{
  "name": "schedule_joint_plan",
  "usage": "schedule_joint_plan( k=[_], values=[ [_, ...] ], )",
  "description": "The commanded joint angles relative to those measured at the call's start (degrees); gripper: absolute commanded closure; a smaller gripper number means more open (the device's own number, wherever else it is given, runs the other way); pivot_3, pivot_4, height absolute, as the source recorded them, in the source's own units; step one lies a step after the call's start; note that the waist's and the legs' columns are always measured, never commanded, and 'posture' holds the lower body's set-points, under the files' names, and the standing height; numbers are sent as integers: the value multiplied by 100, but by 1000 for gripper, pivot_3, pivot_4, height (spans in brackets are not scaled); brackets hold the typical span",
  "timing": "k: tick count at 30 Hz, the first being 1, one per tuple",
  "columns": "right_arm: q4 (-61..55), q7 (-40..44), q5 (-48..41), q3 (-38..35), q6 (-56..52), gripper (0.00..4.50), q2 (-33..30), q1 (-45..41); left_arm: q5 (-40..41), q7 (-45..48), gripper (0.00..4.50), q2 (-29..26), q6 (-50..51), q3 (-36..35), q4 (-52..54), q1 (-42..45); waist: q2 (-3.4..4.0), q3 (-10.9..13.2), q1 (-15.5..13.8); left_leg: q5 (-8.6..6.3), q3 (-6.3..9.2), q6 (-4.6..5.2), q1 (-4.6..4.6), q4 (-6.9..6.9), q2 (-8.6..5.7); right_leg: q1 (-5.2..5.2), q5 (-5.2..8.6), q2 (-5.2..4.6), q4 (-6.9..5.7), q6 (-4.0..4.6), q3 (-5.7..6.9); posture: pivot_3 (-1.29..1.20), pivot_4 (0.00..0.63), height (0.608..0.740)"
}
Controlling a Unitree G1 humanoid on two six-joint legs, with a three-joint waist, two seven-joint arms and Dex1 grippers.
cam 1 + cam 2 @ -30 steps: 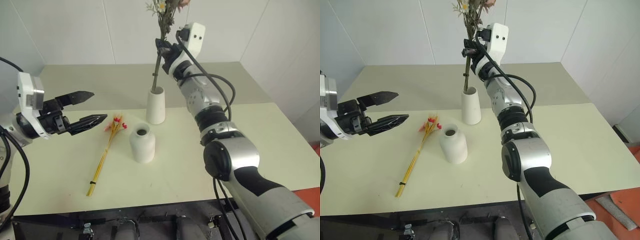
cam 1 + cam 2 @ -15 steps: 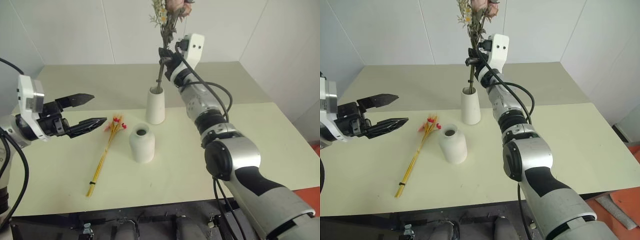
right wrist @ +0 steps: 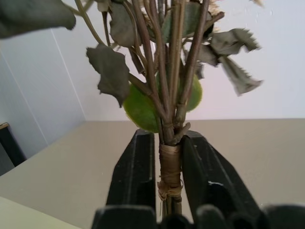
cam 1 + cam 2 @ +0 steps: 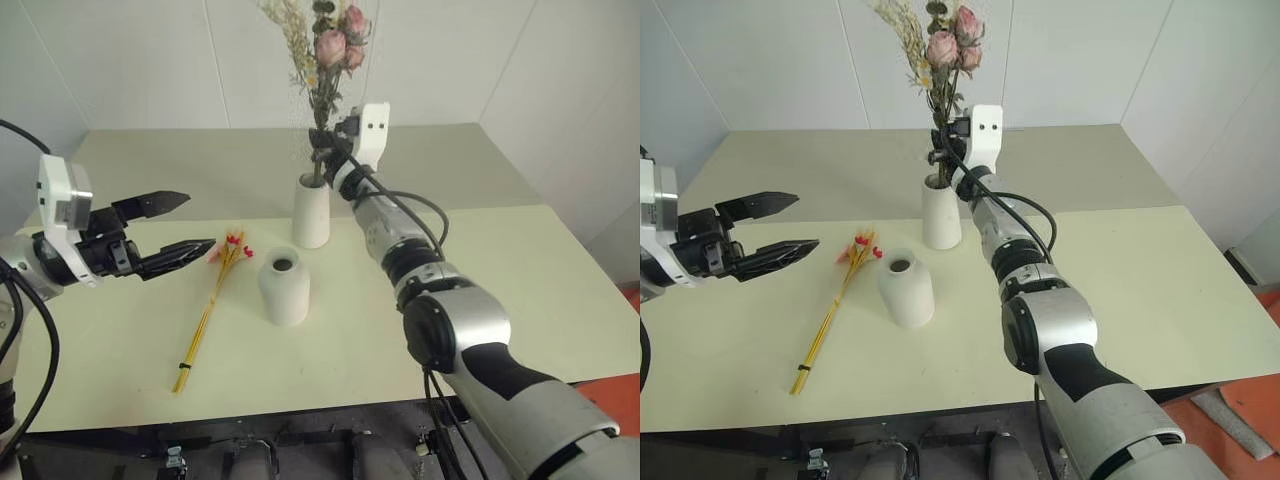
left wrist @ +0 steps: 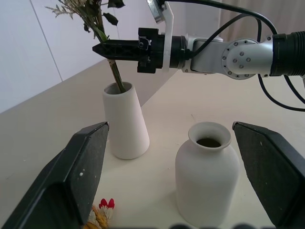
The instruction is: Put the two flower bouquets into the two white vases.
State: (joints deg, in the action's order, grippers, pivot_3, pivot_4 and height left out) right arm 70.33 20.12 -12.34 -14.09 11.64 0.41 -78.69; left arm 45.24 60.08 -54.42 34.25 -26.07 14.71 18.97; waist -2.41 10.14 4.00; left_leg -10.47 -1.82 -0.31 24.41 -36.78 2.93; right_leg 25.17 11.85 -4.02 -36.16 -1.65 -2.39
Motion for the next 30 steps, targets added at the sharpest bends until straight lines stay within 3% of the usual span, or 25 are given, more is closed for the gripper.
schedule_joint_plan(
  k=[1,7,13,18,24,27,30],
  values=[
    [-403,121,16,47,249,2013,6,101,98,-39,0,-123,22,-161,99,63,0,0,0,0,0,0,0,0,0,0,0,0,0,0,0,0,150,740],
    [-1453,348,-34,199,77,30,-24,904,82,-112,0,-59,73,-19,77,146,0,0,-7,0,0,0,0,0,0,-2,0,0,1,0,0,0,150,740],
    [-4188,733,-113,793,-1040,30,-295,2393,-32,-80,0,-90,50,169,-119,264,0,0,-18,0,1,0,0,0,-1,-1,0,-1,-3,-1,0,0,150,740],
    [-6711,1283,-616,1199,-2871,30,-1082,3412,-303,42,0,-161,-121,367,-326,339,0,0,-40,1,1,-1,0,-1,0,1,1,0,-5,-2,0,0,150,740],
    [-8579,2214,-1657,1058,-4526,30,-2530,4238,-1019,648,0,-301,-1070,593,-808,250,-1,0,-110,0,-3,-1,-7,0,1,-2,6,2,-3,2,-1,0,150,740],
    [-9108,2582,-1981,936,-4856,30,-3237,4611,-1614,961,0,-574,-1607,991,-1091,308,-2,0,-160,0,-8,-1,-7,0,1,-2,7,2,4,3,-2,0,150,740],
    [-9395,2990,-2236,796,-4966,30,-3800,4873,-2085,688,0,-750,-1245,1510,-1183,608,-2,0,-197,0,-10,-1,-10,0,1,-4,20,2,4,-14,-3,0,150,740]
  ],
)
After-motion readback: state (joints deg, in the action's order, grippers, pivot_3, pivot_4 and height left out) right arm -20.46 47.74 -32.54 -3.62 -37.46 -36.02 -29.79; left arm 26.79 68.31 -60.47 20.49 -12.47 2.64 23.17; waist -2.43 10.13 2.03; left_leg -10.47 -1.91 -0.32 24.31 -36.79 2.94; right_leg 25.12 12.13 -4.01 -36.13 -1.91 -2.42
